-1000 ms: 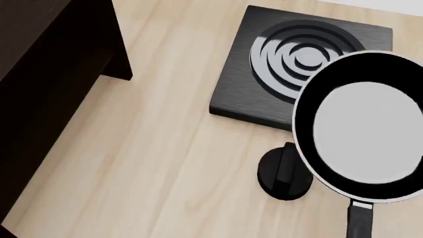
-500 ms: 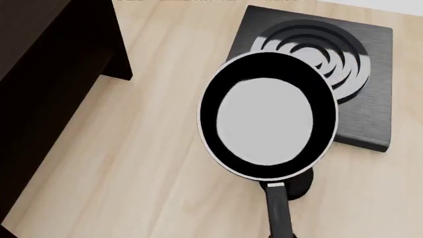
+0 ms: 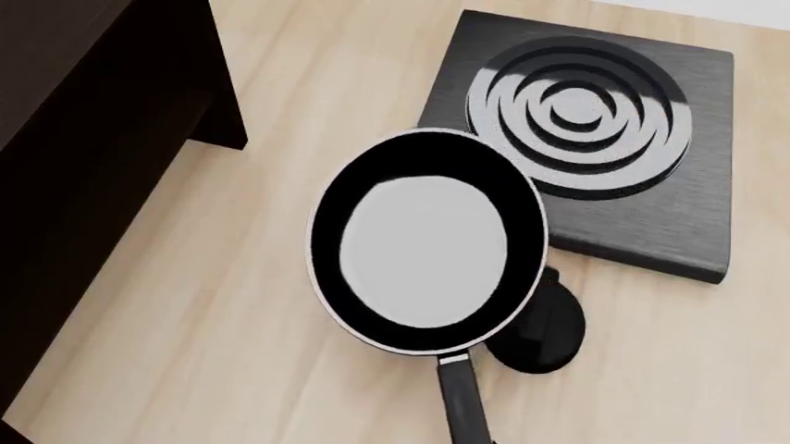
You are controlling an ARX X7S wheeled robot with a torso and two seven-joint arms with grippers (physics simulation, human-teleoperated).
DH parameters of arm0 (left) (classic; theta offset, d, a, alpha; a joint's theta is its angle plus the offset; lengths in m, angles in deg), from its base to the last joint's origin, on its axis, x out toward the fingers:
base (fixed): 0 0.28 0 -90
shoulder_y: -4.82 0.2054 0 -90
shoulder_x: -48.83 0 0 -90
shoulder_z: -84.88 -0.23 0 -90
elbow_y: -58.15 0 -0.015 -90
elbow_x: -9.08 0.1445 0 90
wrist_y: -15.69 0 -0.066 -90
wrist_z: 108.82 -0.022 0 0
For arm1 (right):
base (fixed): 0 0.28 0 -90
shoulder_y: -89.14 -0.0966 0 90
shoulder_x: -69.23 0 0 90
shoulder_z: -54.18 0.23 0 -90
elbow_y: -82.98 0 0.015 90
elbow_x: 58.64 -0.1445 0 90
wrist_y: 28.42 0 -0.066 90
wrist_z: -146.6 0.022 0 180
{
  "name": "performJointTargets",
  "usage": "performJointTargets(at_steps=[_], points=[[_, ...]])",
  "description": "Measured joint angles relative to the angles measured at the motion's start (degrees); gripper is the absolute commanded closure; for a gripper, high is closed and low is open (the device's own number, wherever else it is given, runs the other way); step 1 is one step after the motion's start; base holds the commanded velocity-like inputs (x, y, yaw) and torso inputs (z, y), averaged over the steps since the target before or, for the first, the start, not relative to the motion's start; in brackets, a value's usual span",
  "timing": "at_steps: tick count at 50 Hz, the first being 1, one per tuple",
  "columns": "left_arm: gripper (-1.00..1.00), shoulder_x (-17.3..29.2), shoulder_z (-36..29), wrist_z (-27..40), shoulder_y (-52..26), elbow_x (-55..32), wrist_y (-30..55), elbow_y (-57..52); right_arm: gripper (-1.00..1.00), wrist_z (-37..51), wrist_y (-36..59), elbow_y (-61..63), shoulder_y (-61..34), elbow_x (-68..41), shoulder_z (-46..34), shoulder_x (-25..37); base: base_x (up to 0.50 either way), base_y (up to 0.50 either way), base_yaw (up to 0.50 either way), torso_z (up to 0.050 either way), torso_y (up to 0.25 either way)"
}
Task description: Put the frying pan under the cabinet shelf.
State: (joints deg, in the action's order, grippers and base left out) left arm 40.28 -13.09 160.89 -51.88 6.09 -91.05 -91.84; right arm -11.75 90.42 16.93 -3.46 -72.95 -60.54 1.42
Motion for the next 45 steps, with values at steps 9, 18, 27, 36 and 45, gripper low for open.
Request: performJointTargets(at_steps=[9, 18, 27, 36, 45], points=[[-1.0, 0.1, 2.3, 0.0, 2.2, -0.1, -0.3, 0.0, 1.0, -2.8, -2.3, -5.0, -0.6, -0.2, -2.6, -0.9, 0.0, 0.0, 0.0, 0.0, 0.002], [-1.0, 0.2, 3.2, 0.0, 3.2, -0.2, -0.4, 0.0, 1.0, -4.8, -3.8, -6.8, -1.3, 3.4, -4.6, -1.1, 0.0, 0.0, 0.0, 0.001, 0.0], [-1.0, 0.2, 3.5, 0.0, 3.6, -0.3, -0.4, 0.0, 1.0, -6.2, -5.0, -7.6, -1.8, 5.8, -6.9, -1.3, 0.0, 0.0, 0.0, 0.0, 0.0], [-1.0, 0.2, 3.7, 0.0, 3.9, -0.4, -0.3, 0.0, 1.0, -8.0, -5.5, -7.6, -2.1, 6.6, -10.2, -1.6, 0.0, 0.0, 0.0, 0.0, 0.0], [-1.0, 0.3, 4.0, 0.1, 4.0, -0.7, -0.3, 0.0, 1.0, -9.5, -5.9, -7.1, -2.0, 6.2, -13.1, -1.5, 0.0, 0.0, 0.0, 0.0, 0.001]])
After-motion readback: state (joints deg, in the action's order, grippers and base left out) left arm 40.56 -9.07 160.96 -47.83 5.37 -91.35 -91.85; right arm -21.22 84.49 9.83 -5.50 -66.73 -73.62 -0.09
